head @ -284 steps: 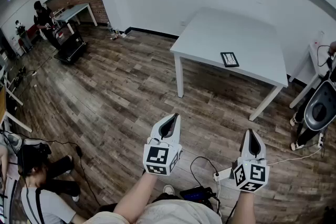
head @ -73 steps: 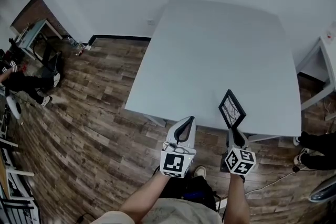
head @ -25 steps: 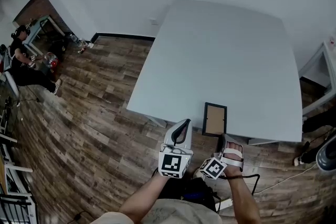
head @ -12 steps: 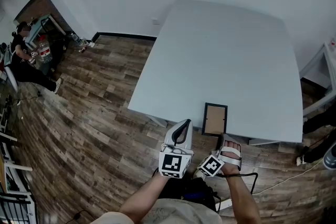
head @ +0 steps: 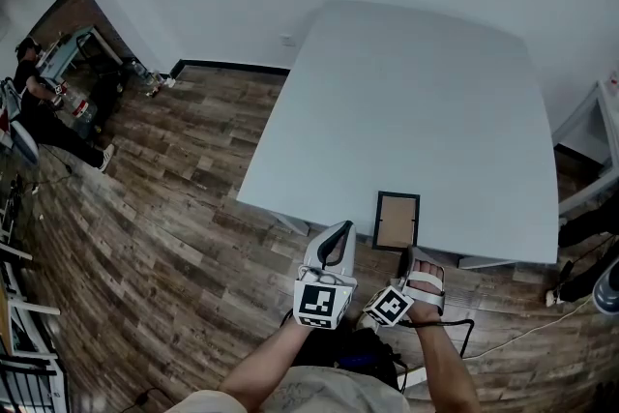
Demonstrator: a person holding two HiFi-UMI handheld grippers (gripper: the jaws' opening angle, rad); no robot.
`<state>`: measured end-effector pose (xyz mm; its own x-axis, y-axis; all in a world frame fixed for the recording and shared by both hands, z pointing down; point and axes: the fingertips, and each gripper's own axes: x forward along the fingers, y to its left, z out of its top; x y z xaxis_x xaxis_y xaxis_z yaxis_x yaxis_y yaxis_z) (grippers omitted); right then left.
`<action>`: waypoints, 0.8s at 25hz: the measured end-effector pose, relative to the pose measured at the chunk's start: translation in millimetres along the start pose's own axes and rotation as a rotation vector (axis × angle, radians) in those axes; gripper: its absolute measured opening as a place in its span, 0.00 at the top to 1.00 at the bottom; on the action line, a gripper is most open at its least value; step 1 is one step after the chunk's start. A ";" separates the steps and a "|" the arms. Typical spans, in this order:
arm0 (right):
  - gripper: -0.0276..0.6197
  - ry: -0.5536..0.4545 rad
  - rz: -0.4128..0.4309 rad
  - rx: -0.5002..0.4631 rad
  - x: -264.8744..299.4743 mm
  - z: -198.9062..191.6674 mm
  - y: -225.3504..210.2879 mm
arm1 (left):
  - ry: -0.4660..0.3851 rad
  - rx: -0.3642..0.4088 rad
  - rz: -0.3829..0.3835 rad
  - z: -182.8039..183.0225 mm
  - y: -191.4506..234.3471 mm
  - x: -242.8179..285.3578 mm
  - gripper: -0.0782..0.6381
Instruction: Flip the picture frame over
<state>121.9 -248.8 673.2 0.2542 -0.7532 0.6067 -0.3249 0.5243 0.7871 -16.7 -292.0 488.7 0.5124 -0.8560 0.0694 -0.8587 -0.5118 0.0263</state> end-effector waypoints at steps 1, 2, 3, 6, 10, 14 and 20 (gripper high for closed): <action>0.72 -0.001 0.005 0.005 0.5 -0.9 0.8 | 0.000 -0.004 -0.001 0.2 -0.2 0.3 0.89; 0.71 -0.001 0.012 0.014 0.8 -1.9 1.2 | 0.000 -0.007 -0.001 0.6 -0.5 0.6 0.89; 0.70 -0.002 0.020 0.025 0.9 -3.0 1.5 | 0.000 -0.009 -0.002 1.0 -0.8 1.0 0.89; 0.67 -0.007 0.046 0.060 2.2 -5.0 4.9 | -0.001 -0.007 0.000 1.3 -0.2 1.6 0.89; 0.63 -0.005 0.053 0.069 2.8 -6.4 4.6 | -0.006 -0.003 0.003 1.8 0.3 2.6 0.89; 0.60 -0.003 0.070 0.095 3.7 -7.5 8.3 | -0.003 -0.008 -0.001 1.8 -0.8 2.8 0.89; 0.58 -0.019 0.073 0.142 0.2 -7.3 5.3 | -0.007 -0.001 0.001 1.4 -0.1 2.8 0.89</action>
<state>126.8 -243.2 678.3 0.2086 -0.7234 0.6582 -0.4679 0.5172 0.7167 -15.2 -294.4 487.5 0.5117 -0.8568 0.0629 -0.8591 -0.5111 0.0273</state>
